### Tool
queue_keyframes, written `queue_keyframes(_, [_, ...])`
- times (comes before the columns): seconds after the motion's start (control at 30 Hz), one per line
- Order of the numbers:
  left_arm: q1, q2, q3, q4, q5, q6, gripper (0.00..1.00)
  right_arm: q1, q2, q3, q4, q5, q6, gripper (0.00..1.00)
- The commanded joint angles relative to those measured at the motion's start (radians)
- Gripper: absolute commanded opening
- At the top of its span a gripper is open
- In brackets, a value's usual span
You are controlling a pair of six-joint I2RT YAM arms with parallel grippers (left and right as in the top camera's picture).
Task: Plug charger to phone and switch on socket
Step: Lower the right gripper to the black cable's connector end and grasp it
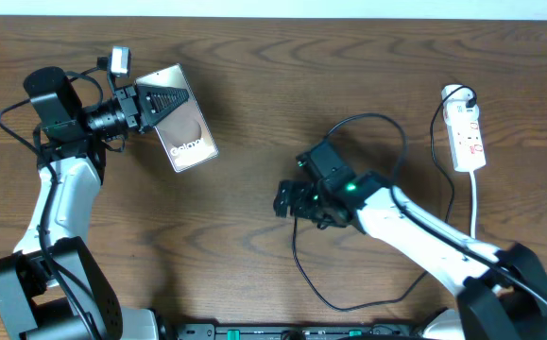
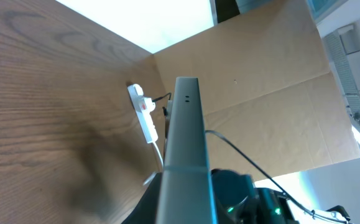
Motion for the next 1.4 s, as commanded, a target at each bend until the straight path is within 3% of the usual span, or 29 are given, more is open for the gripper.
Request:
queue_keyframes(0.0, [0.004,-0.02,0.011,0.005,0.012,0.009,0.07,0.011,0.031,0.009,-0.025,0.011,0.031,0.99])
queue_keyframes(0.2, [0.004,-0.02,0.011,0.006,0.003,0.009,0.08,0.012,0.073,0.009,-0.099,0.005,0.063,0.91])
queue_keyframes(0.8, [0.004,-0.02,0.011,0.006,-0.025,0.01,0.08,0.007,0.196,0.098,-0.13,-0.014,0.031,0.92])
queue_keyframes(1.13, [0.004,-0.02,0.011,0.006,-0.025,0.01,0.07,0.007,0.334,0.251,-0.249,-0.012,-0.005,0.81])
queue_keyframes(1.37, [0.004,-0.02,0.011,0.006,-0.025,0.01,0.08,0.007,0.335,0.253,-0.251,-0.006,-0.005,0.67])
